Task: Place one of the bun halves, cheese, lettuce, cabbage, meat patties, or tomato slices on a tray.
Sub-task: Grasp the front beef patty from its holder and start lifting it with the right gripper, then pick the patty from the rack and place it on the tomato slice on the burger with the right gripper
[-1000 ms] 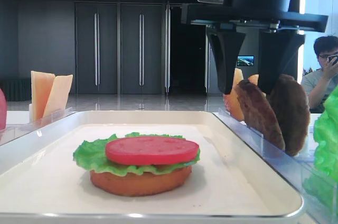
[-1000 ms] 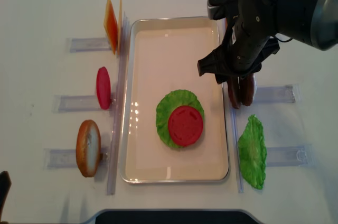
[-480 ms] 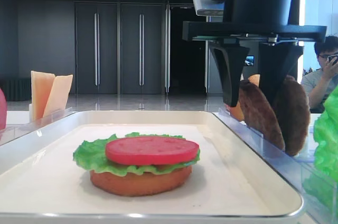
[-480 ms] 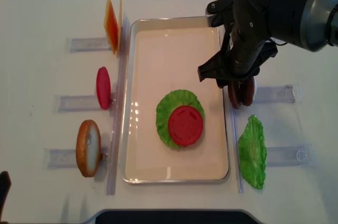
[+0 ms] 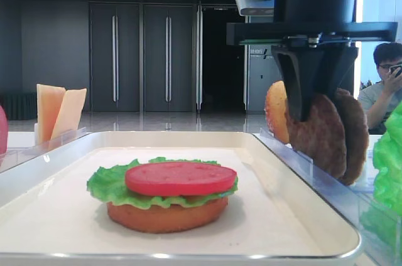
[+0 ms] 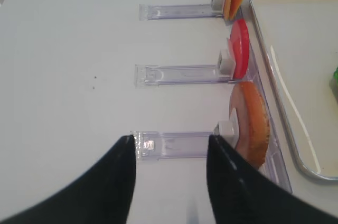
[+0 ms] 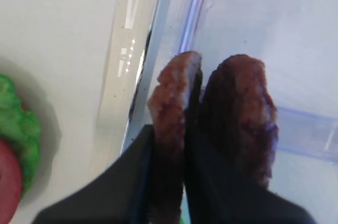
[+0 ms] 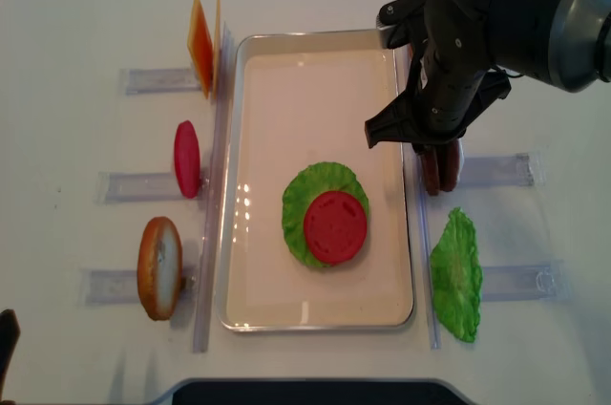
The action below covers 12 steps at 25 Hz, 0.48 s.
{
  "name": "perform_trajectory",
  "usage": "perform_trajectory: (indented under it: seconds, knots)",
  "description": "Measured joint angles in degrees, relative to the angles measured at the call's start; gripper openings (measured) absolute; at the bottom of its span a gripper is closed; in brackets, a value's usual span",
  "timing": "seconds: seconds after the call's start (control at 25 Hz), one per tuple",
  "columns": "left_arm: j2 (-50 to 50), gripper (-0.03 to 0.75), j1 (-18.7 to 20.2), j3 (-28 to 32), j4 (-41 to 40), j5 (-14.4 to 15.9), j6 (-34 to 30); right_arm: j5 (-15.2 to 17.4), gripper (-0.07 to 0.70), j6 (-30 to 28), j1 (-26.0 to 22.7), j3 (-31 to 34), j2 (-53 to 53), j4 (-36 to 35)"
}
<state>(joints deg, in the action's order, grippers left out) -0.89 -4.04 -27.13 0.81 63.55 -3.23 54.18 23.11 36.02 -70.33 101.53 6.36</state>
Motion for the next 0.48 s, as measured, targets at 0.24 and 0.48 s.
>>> perform_trajectory:
  seconds: [0.24,0.48]
  knots:
    - [0.0,0.316,0.0,0.0,0.0,0.0,0.0,0.6,0.129,0.0,0.0,0.0,-4.2,-0.3]
    - [0.0,0.307,0.0,0.0,0.0,0.0,0.0,3.4,0.124,-0.3,0.0,0.0,-11.0,-1.9]
